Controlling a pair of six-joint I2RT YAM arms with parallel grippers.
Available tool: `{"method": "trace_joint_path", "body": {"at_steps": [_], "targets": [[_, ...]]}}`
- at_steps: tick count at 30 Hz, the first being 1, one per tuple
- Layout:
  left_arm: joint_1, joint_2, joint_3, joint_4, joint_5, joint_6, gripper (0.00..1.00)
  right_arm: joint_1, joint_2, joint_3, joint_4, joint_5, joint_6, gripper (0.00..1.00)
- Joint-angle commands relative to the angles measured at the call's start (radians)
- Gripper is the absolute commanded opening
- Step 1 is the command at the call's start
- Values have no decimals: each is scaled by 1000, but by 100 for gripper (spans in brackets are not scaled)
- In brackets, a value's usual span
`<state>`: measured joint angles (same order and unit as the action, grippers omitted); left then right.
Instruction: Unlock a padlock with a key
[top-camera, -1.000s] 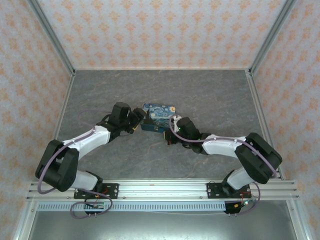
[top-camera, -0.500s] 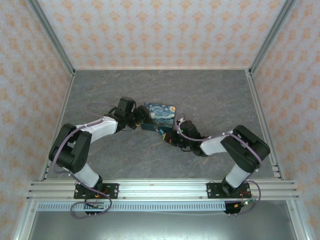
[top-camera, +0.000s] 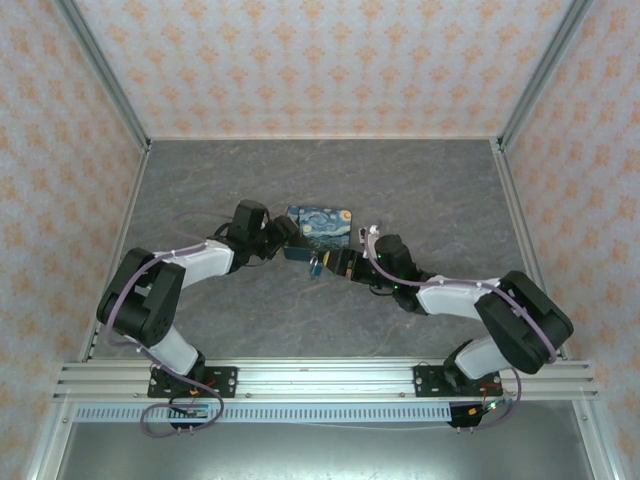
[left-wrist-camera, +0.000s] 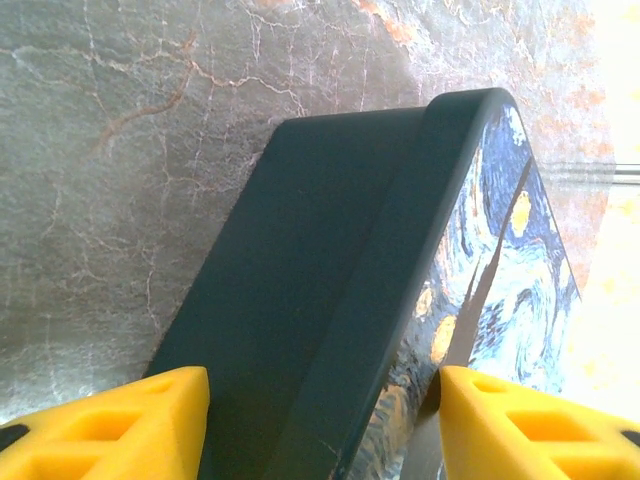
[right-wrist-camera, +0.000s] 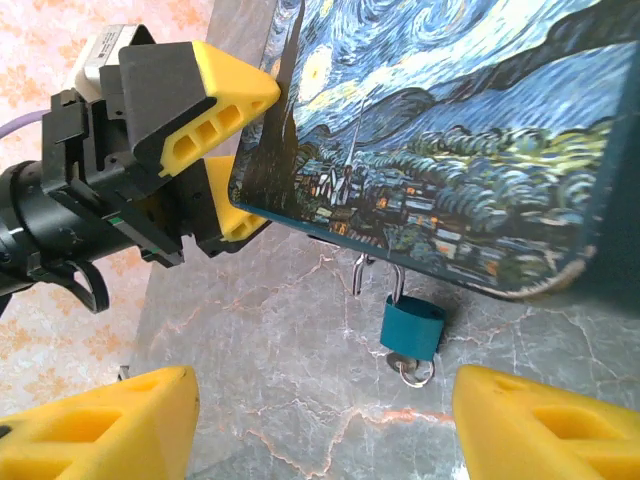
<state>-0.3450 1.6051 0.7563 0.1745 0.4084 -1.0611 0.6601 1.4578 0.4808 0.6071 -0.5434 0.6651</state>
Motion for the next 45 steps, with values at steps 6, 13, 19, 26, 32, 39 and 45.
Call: {"method": "trace_joint_path", "body": {"at_steps": [6,13,19,26,32,39,45], "targets": [[-9,-42,-104,-101,-15,-6,58,-70,104,112,89,-60,-121,67],[-33,-68,-123,-108,-33,-23,58,-114,48,43,134,-95,-150,68],[-58,-62,-99,-116,-48,-28,58,-70,85,-29,245,-85,-92,70],[-61,-64,-100,-121,-53,-29,57,-40,233,-31,445,-15,-2,69],[-63,-63,-99,-113,-51,-34,57,-8,325,18,472,4,32,69],[-62,-59,-94,-117,-51,-34,56,-1,439,32,639,-25,97,65],[-62,-51,-88,-118,-49,-33,56,-1,451,24,697,-35,100,57]]}}
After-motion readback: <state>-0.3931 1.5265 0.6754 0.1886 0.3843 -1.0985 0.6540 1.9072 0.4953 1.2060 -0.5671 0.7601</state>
